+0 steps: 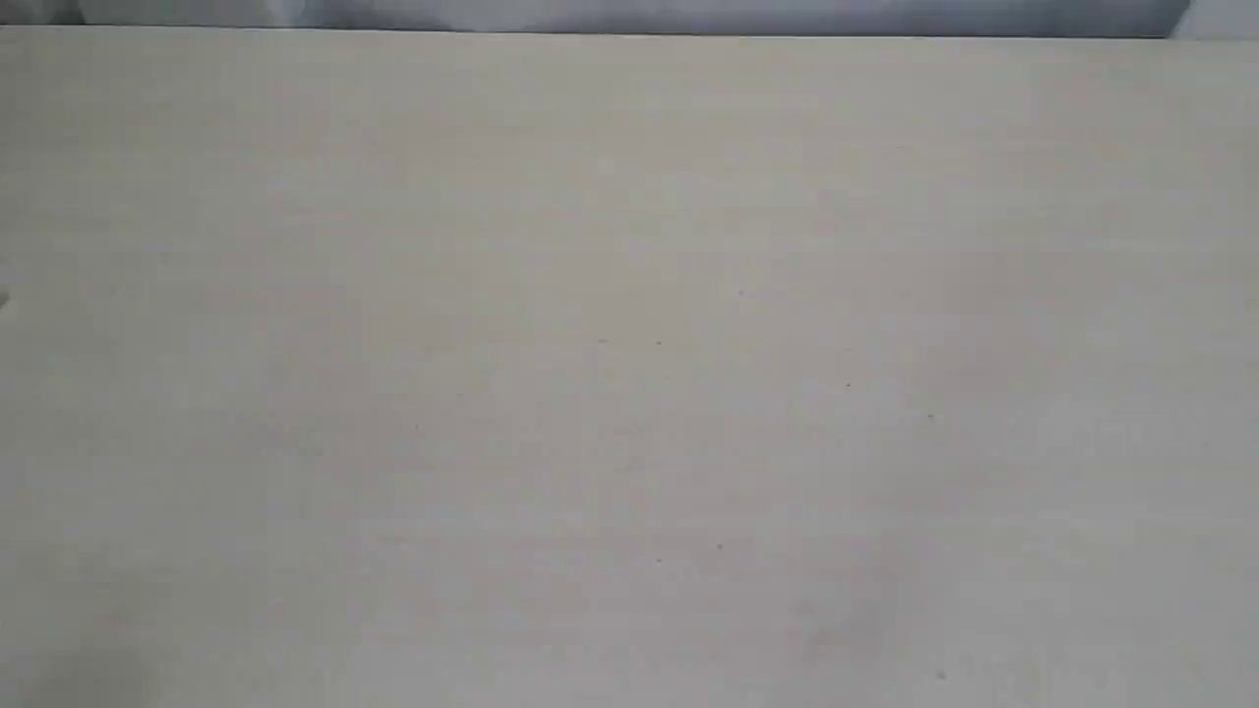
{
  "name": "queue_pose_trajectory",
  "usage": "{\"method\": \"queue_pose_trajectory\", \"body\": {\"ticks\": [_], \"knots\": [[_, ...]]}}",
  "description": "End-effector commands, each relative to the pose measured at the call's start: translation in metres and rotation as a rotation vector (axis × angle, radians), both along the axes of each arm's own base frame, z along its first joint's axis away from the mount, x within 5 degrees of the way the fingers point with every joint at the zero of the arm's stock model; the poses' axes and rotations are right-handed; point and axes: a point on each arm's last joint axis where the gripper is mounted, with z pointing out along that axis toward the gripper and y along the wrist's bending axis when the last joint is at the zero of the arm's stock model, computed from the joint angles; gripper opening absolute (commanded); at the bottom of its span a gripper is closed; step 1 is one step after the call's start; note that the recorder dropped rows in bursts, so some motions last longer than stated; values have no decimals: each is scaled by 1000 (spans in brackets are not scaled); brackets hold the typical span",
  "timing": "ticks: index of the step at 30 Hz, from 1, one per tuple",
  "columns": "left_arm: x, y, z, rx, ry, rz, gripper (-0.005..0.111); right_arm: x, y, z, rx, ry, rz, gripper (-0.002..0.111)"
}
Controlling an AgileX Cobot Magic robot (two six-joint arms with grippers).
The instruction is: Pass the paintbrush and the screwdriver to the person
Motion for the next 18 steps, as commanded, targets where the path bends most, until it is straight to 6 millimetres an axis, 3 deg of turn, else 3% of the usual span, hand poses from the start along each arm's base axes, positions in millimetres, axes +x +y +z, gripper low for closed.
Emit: {"method": "queue_pose_trajectory", "body": {"ticks": [1, 7, 13, 18], "knots": [[0, -1, 0, -2, -7, -8, 0, 0, 0, 1, -54, -9, -5, 4], [0, -1, 0, -2, -7, -8, 0, 2, -1, -8, 2, 6, -3, 4], [0, -1, 0, -2, -7, -8, 0, 7, -4, -38, 79, 49, -28, 4], [0, -1, 0, -5, -5, -9, 0, 7, -5, -40, 73, 61, -36, 4]]}}
